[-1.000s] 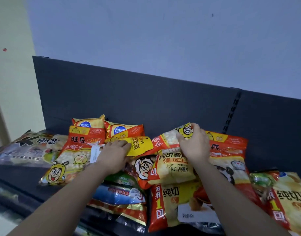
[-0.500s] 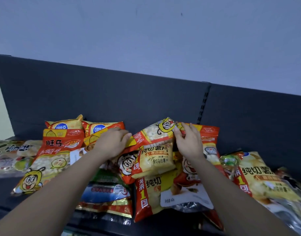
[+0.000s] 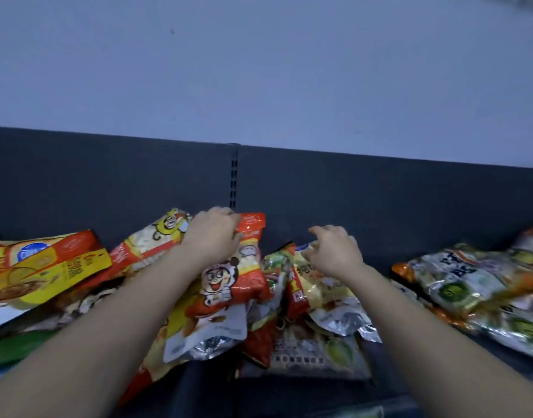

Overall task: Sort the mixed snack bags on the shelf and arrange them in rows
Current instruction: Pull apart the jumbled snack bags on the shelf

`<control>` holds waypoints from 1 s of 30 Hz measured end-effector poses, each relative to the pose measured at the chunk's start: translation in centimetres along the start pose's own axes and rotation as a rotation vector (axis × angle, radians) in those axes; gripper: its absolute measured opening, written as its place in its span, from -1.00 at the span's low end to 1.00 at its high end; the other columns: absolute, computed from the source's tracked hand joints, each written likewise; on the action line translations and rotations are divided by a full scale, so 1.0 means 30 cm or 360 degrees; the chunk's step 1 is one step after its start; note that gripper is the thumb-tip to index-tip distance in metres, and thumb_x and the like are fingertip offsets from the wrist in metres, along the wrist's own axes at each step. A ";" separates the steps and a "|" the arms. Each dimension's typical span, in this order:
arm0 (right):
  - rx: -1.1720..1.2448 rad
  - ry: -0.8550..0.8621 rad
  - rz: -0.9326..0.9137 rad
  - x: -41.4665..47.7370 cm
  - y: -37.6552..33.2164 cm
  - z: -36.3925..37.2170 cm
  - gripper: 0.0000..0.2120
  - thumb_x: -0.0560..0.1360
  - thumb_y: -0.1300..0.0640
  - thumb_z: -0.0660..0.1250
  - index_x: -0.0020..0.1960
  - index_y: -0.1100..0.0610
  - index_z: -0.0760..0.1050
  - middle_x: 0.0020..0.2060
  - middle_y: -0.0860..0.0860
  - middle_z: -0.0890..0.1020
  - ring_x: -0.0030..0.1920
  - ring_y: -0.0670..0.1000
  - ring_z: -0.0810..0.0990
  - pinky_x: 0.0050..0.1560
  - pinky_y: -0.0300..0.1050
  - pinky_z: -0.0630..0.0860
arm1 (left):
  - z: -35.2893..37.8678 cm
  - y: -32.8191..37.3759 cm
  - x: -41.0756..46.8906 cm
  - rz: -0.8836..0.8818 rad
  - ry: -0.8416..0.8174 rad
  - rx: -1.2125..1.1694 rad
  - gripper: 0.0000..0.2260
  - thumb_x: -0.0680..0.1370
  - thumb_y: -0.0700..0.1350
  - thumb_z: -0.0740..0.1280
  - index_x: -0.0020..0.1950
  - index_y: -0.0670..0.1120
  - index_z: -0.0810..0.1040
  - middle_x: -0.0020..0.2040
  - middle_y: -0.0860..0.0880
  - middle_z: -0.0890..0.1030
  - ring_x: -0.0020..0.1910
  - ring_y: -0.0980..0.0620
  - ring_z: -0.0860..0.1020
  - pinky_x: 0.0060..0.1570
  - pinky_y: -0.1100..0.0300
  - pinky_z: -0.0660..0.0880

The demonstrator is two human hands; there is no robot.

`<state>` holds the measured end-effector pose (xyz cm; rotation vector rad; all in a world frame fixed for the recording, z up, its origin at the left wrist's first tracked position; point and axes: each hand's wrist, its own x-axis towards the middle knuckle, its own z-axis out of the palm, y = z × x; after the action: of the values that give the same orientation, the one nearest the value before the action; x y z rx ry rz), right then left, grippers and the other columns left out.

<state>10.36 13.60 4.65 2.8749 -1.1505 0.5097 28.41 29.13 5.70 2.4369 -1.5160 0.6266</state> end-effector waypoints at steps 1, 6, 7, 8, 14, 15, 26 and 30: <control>-0.0028 -0.0018 0.0008 -0.009 0.036 -0.010 -0.50 0.55 -0.10 0.24 0.44 0.02 0.32 0.36 0.07 0.43 0.39 0.13 0.33 0.30 0.06 0.31 | 0.004 0.041 0.010 0.0026 -0.0009 0.0014 -0.63 0.59 0.06 0.21 0.34 -0.07 0.46 0.29 -0.05 0.49 0.31 -0.09 0.42 0.20 0.01 0.43; -0.0162 -0.0080 0.0160 -0.112 0.325 -0.077 -0.49 0.53 -0.11 0.27 0.43 0.03 0.33 0.32 0.10 0.45 0.35 0.16 0.36 0.29 0.06 0.34 | 0.030 0.356 0.081 0.0210 -0.0075 -0.0018 -0.63 0.57 0.06 0.21 0.31 -0.09 0.47 0.25 -0.06 0.51 0.27 -0.09 0.44 0.19 0.01 0.44; -0.0178 -0.0088 0.0195 -0.134 0.384 -0.087 -0.49 0.53 -0.12 0.27 0.42 0.03 0.34 0.31 0.10 0.45 0.34 0.16 0.37 0.29 0.06 0.35 | 0.037 0.417 0.091 0.0243 -0.0093 -0.0024 -0.63 0.57 0.06 0.21 0.31 -0.08 0.47 0.25 -0.05 0.51 0.27 -0.09 0.44 0.20 0.00 0.43; -0.0191 -0.0099 0.0225 -0.156 0.440 -0.097 -0.48 0.52 -0.13 0.28 0.41 0.04 0.34 0.31 0.10 0.46 0.34 0.16 0.37 0.29 0.05 0.36 | 0.048 0.475 0.101 0.0273 -0.0107 -0.0034 -0.63 0.58 0.05 0.20 0.31 -0.08 0.47 0.25 -0.05 0.51 0.27 -0.09 0.44 0.20 -0.01 0.43; -0.0210 -0.0148 0.0390 -0.287 0.750 -0.148 -0.51 0.49 -0.14 0.31 0.34 0.04 0.42 0.27 0.11 0.50 0.31 0.15 0.43 0.21 0.00 0.44 | 0.101 0.808 0.152 0.0387 -0.0173 -0.0124 -0.62 0.58 0.07 0.22 0.34 -0.06 0.45 0.28 -0.04 0.49 0.30 -0.08 0.42 0.23 -0.01 0.41; -0.0220 -0.0158 0.0421 -0.306 0.794 -0.154 -0.52 0.49 -0.14 0.31 0.33 0.04 0.44 0.26 0.12 0.51 0.30 0.16 0.44 0.19 -0.01 0.44 | 0.111 0.858 0.160 0.0404 -0.0182 -0.0152 -0.62 0.57 0.07 0.22 0.34 -0.05 0.46 0.27 -0.04 0.50 0.29 -0.08 0.42 0.23 -0.02 0.41; -0.0252 -0.0241 0.0653 -0.419 1.219 -0.170 -0.53 0.51 -0.11 0.30 0.36 0.04 0.40 0.29 0.11 0.48 0.31 0.17 0.41 0.24 0.06 0.40 | 0.204 1.305 0.278 0.0603 -0.0267 -0.0329 -0.66 0.58 0.03 0.22 0.31 -0.06 0.47 0.26 -0.04 0.49 0.28 -0.08 0.42 0.21 0.01 0.39; -0.0238 -0.0226 0.0735 -0.408 1.349 -0.154 -0.52 0.53 -0.11 0.29 0.39 0.02 0.37 0.32 0.09 0.47 0.34 0.15 0.39 0.26 0.06 0.39 | 0.248 1.434 0.349 0.0657 -0.0306 -0.0359 -0.76 0.58 -0.01 0.19 0.16 -0.06 0.51 0.13 -0.03 0.51 0.19 -0.08 0.45 0.08 0.03 0.39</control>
<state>-26.51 -7.23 0.66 2.5482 -1.8037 0.2069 -4.06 -1.61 1.69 2.0791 -2.0676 0.2671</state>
